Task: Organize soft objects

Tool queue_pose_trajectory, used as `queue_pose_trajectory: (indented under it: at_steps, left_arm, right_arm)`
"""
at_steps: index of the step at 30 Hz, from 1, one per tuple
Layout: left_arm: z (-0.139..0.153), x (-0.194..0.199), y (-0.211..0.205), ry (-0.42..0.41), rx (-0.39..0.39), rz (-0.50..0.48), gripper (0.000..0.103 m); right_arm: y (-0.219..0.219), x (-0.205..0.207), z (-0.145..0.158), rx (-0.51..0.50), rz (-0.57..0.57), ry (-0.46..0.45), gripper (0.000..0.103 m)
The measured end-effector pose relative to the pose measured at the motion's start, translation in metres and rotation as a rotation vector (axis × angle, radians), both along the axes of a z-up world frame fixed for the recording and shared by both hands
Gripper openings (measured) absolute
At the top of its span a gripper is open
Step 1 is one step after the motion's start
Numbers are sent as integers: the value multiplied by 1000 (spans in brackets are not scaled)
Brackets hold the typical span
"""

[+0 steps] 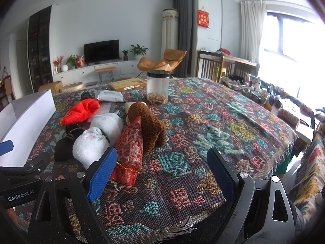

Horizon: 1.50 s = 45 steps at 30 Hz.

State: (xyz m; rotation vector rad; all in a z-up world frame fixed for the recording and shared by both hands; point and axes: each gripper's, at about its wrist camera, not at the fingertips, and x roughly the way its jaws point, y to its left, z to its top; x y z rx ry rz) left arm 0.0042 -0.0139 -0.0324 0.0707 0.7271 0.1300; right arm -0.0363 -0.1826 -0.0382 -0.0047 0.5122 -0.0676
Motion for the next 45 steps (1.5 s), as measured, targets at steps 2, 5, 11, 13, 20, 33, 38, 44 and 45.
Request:
queue_pose_trajectory:
  at_steps: [2, 5, 11, 13, 20, 33, 38, 44, 45]
  left_arm:
    - [-1, 0, 0, 2, 2, 1, 103]
    - [-2, 0, 0, 4, 4, 1, 103]
    - [-3, 0, 0, 11, 8, 2, 103]
    - [-4, 1, 0, 13, 6, 2, 103]
    - [-22, 7, 8, 62, -22, 9, 103]
    - [-84, 24, 11, 255, -47, 4, 103]
    - [-88, 27, 18, 271, -105, 15, 103]
    - [-90, 26, 21, 274, -137, 25, 103]
    - [-90, 26, 21, 275, -139, 24, 103]
  right_arm:
    - [0, 0, 0, 0, 0, 0, 92]
    - [0, 0, 0, 0, 0, 1, 92]
    - [0, 0, 0, 0, 0, 1, 92]
    - [0, 0, 0, -1, 0, 1, 92]
    - [3, 1, -6, -16, 4, 7, 92]
    - [-8, 5, -4, 39, 4, 40, 92]
    - [-10, 6, -4, 55, 3, 46, 92]
    - [-11, 7, -5, 60, 2, 50, 92]
    - [-11, 8, -5, 62, 2, 52, 92]
